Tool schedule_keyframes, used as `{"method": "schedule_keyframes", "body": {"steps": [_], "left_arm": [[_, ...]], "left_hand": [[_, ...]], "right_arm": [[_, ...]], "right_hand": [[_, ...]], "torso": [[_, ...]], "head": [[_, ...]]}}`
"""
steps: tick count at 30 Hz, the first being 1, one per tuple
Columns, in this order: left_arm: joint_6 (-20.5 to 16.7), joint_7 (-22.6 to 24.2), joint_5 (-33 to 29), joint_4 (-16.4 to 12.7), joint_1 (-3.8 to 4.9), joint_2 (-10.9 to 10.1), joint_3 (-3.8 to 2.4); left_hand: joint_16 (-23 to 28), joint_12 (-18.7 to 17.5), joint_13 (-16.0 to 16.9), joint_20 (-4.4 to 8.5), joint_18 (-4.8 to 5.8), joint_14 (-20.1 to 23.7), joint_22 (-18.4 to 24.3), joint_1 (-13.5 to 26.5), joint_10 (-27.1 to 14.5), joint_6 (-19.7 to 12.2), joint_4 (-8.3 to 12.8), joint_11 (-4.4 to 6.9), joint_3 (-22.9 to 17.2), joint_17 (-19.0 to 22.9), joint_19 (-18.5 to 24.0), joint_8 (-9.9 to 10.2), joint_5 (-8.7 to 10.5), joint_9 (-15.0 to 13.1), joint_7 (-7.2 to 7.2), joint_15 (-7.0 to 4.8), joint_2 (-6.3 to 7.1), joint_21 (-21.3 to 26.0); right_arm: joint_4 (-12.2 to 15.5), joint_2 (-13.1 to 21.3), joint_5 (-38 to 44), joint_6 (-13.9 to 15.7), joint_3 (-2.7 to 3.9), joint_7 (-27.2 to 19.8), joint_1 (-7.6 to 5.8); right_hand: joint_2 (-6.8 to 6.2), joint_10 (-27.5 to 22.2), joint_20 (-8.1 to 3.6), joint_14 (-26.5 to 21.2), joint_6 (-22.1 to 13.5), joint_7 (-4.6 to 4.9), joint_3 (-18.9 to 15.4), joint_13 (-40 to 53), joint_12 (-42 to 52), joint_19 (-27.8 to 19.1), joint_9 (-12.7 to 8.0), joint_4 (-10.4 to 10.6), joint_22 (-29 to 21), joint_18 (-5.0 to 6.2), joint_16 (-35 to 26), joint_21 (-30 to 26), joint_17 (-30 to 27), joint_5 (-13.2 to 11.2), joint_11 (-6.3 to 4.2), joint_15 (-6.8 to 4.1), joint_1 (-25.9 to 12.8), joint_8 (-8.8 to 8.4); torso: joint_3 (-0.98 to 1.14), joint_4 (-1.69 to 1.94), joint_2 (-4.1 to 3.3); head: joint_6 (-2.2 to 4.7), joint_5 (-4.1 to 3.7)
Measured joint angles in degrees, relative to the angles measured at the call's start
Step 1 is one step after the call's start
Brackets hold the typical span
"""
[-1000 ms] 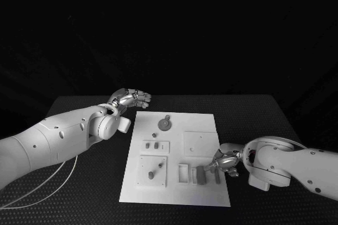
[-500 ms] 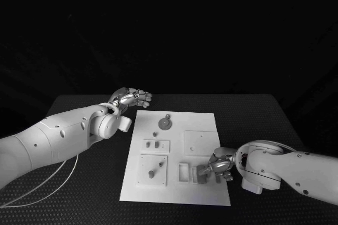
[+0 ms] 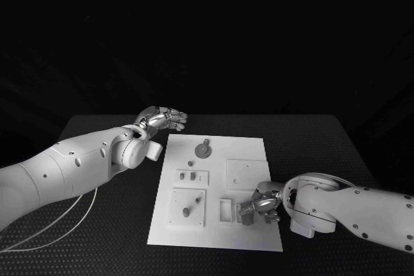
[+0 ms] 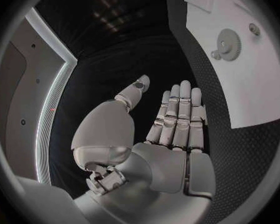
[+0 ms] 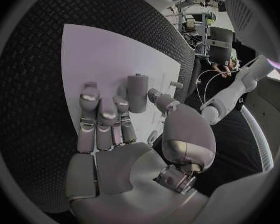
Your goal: Assemble the parts on the task board
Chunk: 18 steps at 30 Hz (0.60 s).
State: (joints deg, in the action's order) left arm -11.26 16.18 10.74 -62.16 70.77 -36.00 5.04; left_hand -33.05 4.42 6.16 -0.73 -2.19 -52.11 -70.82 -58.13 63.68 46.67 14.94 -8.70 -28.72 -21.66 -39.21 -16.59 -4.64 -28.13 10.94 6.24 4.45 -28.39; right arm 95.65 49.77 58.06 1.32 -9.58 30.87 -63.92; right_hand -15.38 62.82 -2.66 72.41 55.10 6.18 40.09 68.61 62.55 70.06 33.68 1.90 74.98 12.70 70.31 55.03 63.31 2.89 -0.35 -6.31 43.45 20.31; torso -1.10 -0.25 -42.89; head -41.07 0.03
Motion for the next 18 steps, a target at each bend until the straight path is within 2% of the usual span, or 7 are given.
{"method": "schedule_keyframes", "body": {"steps": [6,14,18], "left_arm": [[0.0,-0.01,-0.01,-0.05,0.0,0.01,0.0],[0.0,-0.04,-0.02,-0.11,0.01,0.03,0.0],[0.0,-0.05,-0.02,-0.11,0.01,0.02,0.0]], "left_hand": [[0.0,0.0,0.0,0.0,0.0,0.0,0.0,0.0,0.0,0.0,0.0,0.0,0.0,-0.05,0.0,0.0,0.0,0.0,0.0,0.0,0.0,0.0],[0.0,0.0,-0.04,0.0,0.0,0.0,0.01,0.0,0.0,0.0,0.0,0.0,0.0,-0.1,0.0,0.0,0.0,-0.01,0.0,0.0,0.0,0.23],[0.0,0.0,-0.04,0.0,0.0,0.0,-0.05,0.0,0.0,0.0,0.0,0.0,0.0,-0.1,0.0,0.0,0.0,-0.01,0.0,0.0,0.0,0.23]], "right_arm": [[-0.26,-0.3,0.0,0.14,-0.03,-0.07,0.02],[-0.31,-0.37,0.04,0.45,-0.1,-0.07,0.03],[-0.06,-0.18,0.05,0.92,-0.15,-0.2,0.1]], "right_hand": [[0.0,-0.16,0.18,0.07,-0.08,-0.15,0.1,0.12,-0.05,-0.18,0.01,-0.91,0.0,0.0,-0.01,0.22,0.15,0.0,0.17,0.08,0.0,0.01],[1.97,-0.15,0.19,0.09,0.03,-0.26,1.05,0.2,0.24,-0.19,0.01,-3.1,0.0,0.0,0.0,0.55,0.33,0.0,0.18,0.09,2.01,0.22],[2.57,-0.12,0.25,0.09,0.48,-0.65,2.38,0.22,0.24,-0.53,0.01,-4.47,0.0,-0.01,0.0,0.88,0.4,-0.06,0.15,0.09,3.04,0.21]], "torso": [[0.0,0.0,0.0],[-0.04,-0.01,0.02],[-0.04,-0.02,0.03]], "head": [[-0.16,0.13],[-0.26,0.21],[-0.27,0.22]]}}
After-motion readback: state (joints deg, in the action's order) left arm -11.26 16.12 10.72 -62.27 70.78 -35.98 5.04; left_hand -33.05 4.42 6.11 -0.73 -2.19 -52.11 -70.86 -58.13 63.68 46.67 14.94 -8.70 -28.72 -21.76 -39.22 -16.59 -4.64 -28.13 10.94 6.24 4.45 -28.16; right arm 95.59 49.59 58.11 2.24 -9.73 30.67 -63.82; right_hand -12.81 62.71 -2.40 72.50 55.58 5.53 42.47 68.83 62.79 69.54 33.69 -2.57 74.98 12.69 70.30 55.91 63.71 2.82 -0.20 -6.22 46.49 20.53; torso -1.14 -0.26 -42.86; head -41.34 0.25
